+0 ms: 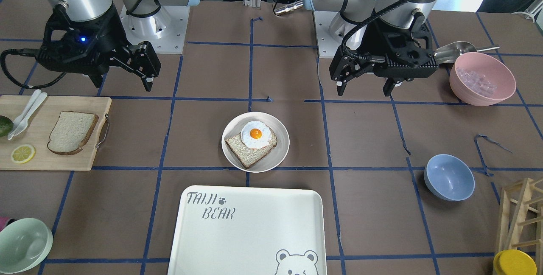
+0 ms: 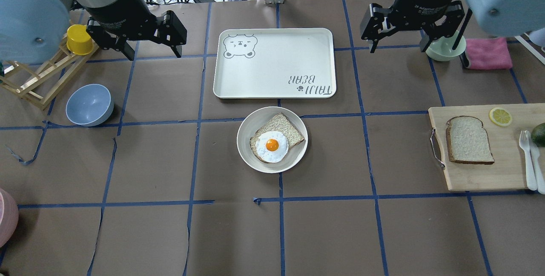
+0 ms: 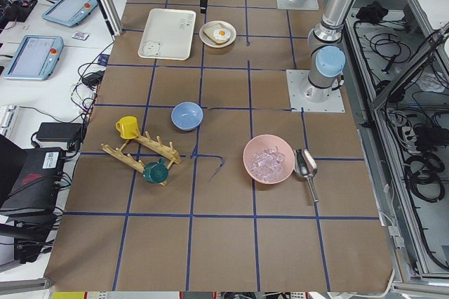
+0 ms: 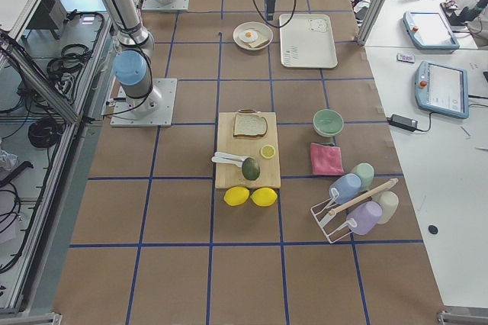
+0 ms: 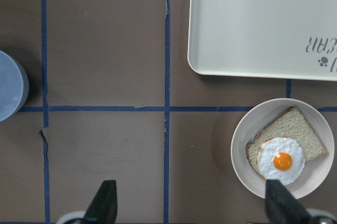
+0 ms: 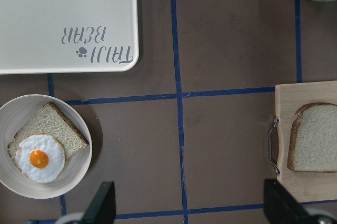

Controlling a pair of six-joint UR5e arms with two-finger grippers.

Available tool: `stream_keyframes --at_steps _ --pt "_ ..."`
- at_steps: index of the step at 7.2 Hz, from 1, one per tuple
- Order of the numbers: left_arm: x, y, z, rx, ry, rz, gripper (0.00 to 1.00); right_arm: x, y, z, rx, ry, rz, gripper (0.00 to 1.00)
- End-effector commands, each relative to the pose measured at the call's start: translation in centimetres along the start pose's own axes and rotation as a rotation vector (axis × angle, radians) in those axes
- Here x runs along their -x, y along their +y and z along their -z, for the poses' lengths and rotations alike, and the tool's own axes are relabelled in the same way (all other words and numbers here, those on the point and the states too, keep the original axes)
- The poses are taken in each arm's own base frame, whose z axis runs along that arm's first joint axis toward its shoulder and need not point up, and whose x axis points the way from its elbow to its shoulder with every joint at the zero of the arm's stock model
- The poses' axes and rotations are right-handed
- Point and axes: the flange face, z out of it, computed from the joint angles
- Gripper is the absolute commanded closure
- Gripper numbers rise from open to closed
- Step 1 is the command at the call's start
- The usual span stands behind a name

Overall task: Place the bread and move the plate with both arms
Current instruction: 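Move the right gripper toward the wooden cutting board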

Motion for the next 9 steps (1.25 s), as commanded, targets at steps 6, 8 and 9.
stream_keyframes --at_steps 6,8,9 --pt "0.0 0.3 -0.1 0.003 0.0 -0.002 0.0 0.0 -0.5 0.7 -0.015 0.001 -0.003 0.0" --pt "0.0 0.3 -0.1 0.003 0.0 -0.002 0.0 -0.2 -0.8 1.9 -0.026 0.008 -0.006 0.0" --pt "0.0 0.3 0.0 0.002 0.0 -0.002 0.0 -0.2 -1.1 3.1 -0.05 0.001 -0.005 0.0"
